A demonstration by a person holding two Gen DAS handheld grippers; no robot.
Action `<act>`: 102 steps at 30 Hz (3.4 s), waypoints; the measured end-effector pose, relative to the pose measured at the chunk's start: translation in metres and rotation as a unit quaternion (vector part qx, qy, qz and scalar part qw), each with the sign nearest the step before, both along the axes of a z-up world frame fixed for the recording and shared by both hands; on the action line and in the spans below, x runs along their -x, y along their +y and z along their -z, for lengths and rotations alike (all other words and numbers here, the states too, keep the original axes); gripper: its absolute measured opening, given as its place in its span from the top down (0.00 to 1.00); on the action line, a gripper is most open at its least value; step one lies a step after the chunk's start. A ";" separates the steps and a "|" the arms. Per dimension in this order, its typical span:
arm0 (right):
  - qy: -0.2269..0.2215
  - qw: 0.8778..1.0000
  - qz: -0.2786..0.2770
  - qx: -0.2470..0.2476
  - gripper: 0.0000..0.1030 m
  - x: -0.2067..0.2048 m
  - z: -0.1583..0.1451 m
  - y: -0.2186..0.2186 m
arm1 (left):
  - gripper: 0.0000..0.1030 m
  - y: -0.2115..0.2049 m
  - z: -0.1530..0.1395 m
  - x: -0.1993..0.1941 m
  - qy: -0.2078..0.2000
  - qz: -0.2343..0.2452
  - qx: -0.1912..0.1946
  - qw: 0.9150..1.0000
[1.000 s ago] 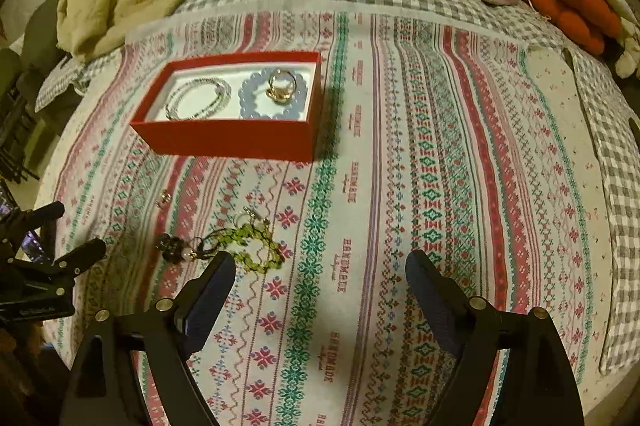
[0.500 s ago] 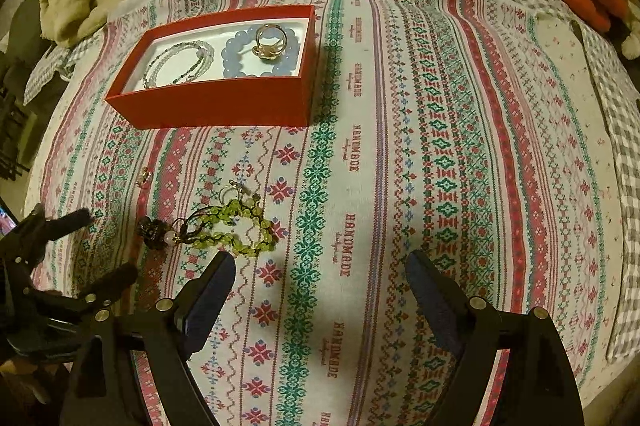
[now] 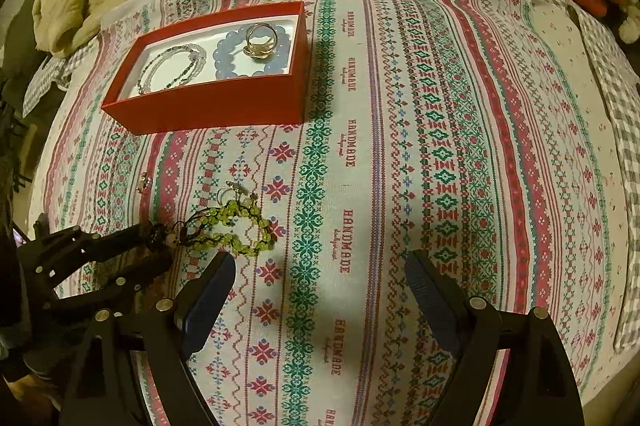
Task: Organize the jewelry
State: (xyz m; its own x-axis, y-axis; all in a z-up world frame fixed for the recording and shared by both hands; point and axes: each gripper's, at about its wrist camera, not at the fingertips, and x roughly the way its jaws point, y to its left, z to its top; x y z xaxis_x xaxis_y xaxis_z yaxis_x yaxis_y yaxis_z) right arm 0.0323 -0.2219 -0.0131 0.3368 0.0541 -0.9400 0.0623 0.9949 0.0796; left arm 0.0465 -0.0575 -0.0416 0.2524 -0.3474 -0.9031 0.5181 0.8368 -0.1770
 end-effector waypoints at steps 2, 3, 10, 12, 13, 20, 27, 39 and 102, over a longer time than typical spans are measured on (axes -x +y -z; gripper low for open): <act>0.000 1.000 0.001 -0.002 0.14 -0.001 0.000 0.000 | 0.77 -0.002 0.000 0.000 0.002 0.001 0.005 1.000; 0.000 1.000 0.002 -0.002 0.14 -0.001 0.001 0.000 | 0.82 -0.002 0.001 0.000 0.002 0.001 0.005 1.000; 0.006 1.000 0.008 -0.014 0.14 -0.005 0.005 0.002 | 0.85 0.000 0.001 -0.005 0.007 -0.016 0.010 1.000; 0.008 1.000 0.010 -0.019 0.15 -0.007 0.006 0.002 | 0.85 0.006 -0.001 -0.007 0.009 -0.025 0.007 1.000; 0.008 1.000 0.013 -0.024 0.15 -0.008 0.007 0.002 | 0.85 0.008 -0.001 -0.007 0.011 -0.029 0.007 0.999; 0.025 0.997 0.027 -0.066 0.39 -0.020 0.018 0.003 | 0.85 0.025 -0.004 -0.009 0.010 -0.046 -0.004 0.999; 0.038 0.995 0.031 -0.086 0.55 -0.032 0.030 0.015 | 0.85 0.032 -0.005 -0.006 0.008 -0.049 -0.009 0.999; 0.036 0.998 0.017 -0.049 0.87 -0.046 0.039 0.038 | 0.85 0.040 -0.007 -0.005 0.008 -0.055 -0.017 0.998; -0.087 0.990 -0.026 -0.111 0.95 0.003 -0.058 0.028 | 0.85 0.039 -0.053 -0.001 -0.015 -0.075 0.021 0.997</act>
